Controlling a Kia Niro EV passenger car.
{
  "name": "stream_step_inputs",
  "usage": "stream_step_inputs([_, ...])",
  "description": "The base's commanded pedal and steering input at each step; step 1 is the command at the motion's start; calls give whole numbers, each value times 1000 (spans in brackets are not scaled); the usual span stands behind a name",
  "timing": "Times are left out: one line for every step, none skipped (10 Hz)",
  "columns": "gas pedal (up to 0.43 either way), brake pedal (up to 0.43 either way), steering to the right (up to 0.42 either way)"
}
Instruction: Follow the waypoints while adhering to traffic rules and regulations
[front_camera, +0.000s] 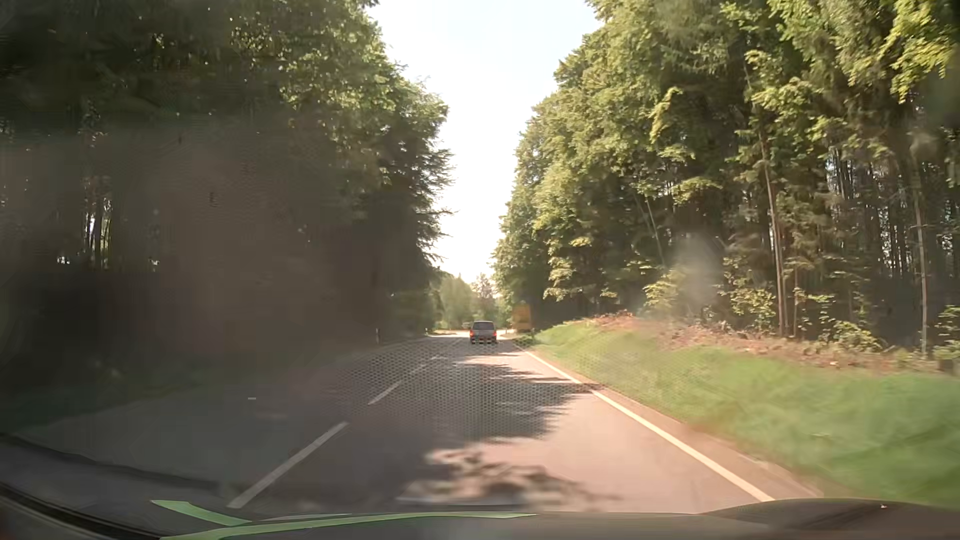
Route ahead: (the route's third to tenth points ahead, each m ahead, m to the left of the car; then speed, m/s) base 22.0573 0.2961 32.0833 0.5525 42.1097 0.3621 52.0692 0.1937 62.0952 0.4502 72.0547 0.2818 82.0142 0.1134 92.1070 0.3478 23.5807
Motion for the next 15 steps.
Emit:
stream_step_inputs([0,122,-3])
stream_step_inputs([0,134,-3])
stream_step_inputs([0,152,-3])
stream_step_inputs([0,152,-2])
stream_step_inputs([0,152,-2])
stream_step_inputs([0,152,-3])
stream_step_inputs([0,159,-3])
stream_step_inputs([0,171,-2])
stream_step_inputs([0,177,-2])
stream_step_inputs([0,183,-1])
stream_step_inputs([0,183,1])
stream_step_inputs([0,183,2])
stream_step_inputs([0,183,2])
stream_step_inputs([0,183,2])
stream_step_inputs([0,183,2])
